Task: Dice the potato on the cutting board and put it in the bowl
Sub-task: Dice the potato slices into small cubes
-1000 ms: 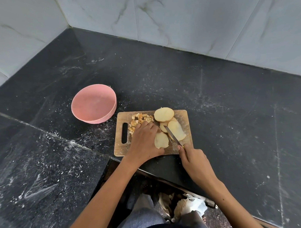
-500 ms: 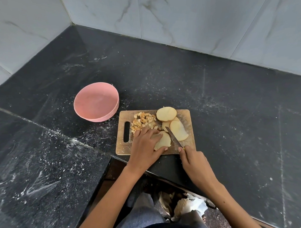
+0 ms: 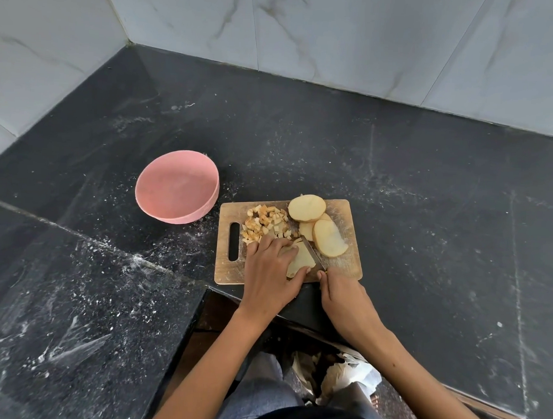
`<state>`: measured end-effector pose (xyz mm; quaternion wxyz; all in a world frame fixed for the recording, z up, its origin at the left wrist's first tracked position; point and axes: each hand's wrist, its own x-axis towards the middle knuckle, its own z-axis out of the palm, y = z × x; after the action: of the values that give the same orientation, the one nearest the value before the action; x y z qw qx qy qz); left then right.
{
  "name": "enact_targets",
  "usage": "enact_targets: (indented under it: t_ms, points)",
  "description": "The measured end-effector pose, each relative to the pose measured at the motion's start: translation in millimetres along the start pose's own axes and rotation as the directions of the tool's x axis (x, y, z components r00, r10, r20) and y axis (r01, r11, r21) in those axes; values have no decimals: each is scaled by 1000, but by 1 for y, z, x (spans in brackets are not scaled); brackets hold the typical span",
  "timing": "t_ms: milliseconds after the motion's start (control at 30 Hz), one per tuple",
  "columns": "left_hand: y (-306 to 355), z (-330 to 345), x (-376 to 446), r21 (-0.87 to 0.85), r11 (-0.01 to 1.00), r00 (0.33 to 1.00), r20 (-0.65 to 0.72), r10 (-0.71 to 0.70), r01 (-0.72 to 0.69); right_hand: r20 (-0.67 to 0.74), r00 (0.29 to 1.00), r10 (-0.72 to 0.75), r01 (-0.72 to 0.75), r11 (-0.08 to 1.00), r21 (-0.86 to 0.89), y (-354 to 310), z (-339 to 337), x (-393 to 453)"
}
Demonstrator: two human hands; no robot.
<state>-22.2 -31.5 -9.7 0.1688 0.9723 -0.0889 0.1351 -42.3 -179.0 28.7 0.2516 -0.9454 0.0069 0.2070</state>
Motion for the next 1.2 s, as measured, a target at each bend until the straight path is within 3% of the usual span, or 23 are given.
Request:
enact_targets:
  t_ms: [233,700,1000,1200]
  points:
    - [0,2,0,-14,999,999,17,-44,44,41,997,69,-65,994,-91,-17,0,9]
    - [7,6,0,-13,995,995,-20,-96,96,121,989,87,-57,972,-229,15,4,-32]
    - [12,4,-8,143,989,1000,-5,-20,21,-14,1000,-1,1,1000,30,22,-2,-46]
    - [8,-1,-15,133,991,1000,-21,8,-5,-7,1000,5,-5,998,70,0,0,-8]
